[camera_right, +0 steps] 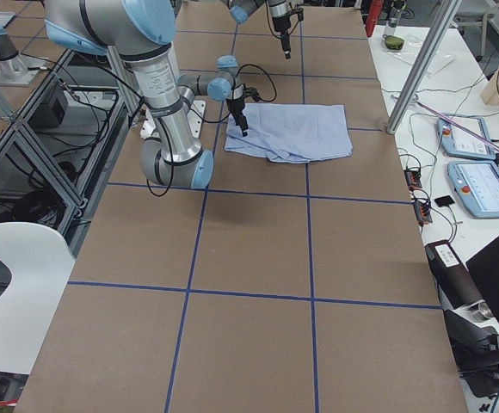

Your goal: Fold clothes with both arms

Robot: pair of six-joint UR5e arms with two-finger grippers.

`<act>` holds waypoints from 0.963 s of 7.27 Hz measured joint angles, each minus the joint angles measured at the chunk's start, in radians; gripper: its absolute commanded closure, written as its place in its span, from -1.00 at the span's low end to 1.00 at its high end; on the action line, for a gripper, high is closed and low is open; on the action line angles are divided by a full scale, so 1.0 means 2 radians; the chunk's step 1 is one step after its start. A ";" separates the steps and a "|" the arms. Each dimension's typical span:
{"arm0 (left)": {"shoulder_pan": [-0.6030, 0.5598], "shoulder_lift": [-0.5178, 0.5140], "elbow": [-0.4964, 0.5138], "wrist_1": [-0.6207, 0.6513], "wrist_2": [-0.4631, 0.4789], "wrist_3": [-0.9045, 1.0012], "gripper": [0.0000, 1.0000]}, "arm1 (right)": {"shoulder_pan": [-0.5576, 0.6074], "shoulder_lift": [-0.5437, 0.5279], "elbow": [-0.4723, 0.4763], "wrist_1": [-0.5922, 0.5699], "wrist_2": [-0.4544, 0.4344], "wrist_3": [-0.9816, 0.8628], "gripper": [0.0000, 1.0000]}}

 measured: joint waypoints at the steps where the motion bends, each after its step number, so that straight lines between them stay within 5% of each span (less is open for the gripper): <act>1: 0.000 0.000 0.000 0.000 0.000 0.000 -1.00 | 0.002 -0.001 0.001 -0.004 0.000 0.000 -0.98; 7: 0.004 -0.002 0.000 0.000 0.000 -0.007 -1.00 | 0.016 -0.012 0.025 -0.048 0.005 -0.001 -0.98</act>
